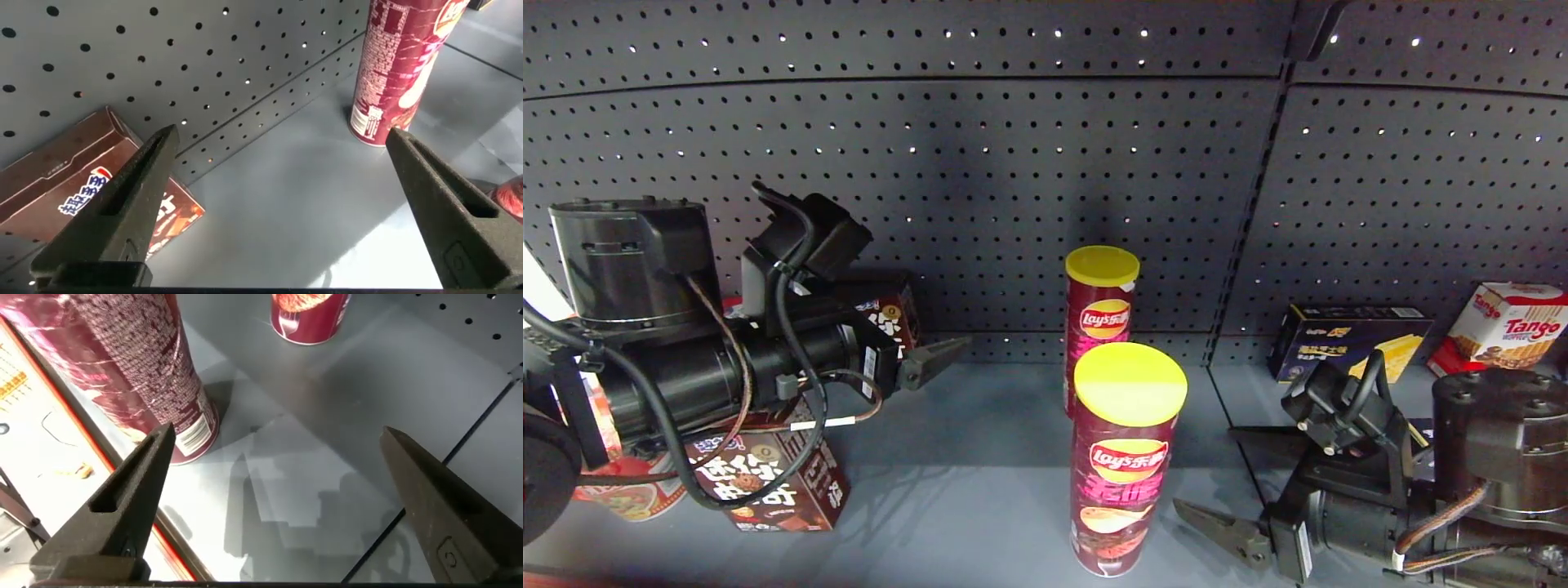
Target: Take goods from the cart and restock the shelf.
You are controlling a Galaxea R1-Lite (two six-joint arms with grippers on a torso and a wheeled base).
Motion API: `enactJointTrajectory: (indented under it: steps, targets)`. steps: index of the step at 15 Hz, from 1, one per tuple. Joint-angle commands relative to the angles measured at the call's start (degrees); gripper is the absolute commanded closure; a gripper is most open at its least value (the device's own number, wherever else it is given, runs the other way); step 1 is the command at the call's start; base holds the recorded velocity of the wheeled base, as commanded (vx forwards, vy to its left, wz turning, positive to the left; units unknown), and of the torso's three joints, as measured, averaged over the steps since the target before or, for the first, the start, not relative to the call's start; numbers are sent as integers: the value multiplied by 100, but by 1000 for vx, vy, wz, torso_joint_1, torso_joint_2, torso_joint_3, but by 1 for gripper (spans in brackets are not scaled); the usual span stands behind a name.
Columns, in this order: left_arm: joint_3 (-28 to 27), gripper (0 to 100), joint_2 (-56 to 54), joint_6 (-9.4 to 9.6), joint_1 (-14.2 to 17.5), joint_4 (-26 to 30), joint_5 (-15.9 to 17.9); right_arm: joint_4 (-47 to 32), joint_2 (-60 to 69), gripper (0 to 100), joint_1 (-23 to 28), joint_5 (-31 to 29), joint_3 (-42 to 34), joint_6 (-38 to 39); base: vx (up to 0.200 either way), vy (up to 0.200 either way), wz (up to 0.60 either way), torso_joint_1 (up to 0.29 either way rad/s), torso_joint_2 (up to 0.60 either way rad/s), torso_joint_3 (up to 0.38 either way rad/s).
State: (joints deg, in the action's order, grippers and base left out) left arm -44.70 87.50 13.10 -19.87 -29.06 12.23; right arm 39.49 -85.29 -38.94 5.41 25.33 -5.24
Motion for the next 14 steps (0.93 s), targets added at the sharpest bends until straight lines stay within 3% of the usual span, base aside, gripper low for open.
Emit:
enactJointTrajectory:
  steps: [1, 14]
  targets:
    - [-3, 0, 21, -1, 1, -3, -1, 7, -67, 0, 0, 4, 33, -3, 0, 0, 0, 0, 0, 0]
    - [5, 0, 65, -1, 10, -3, 8, 33, -313, 0, -167, 4, 183, -12, 0, 0, 0, 0, 0, 0]
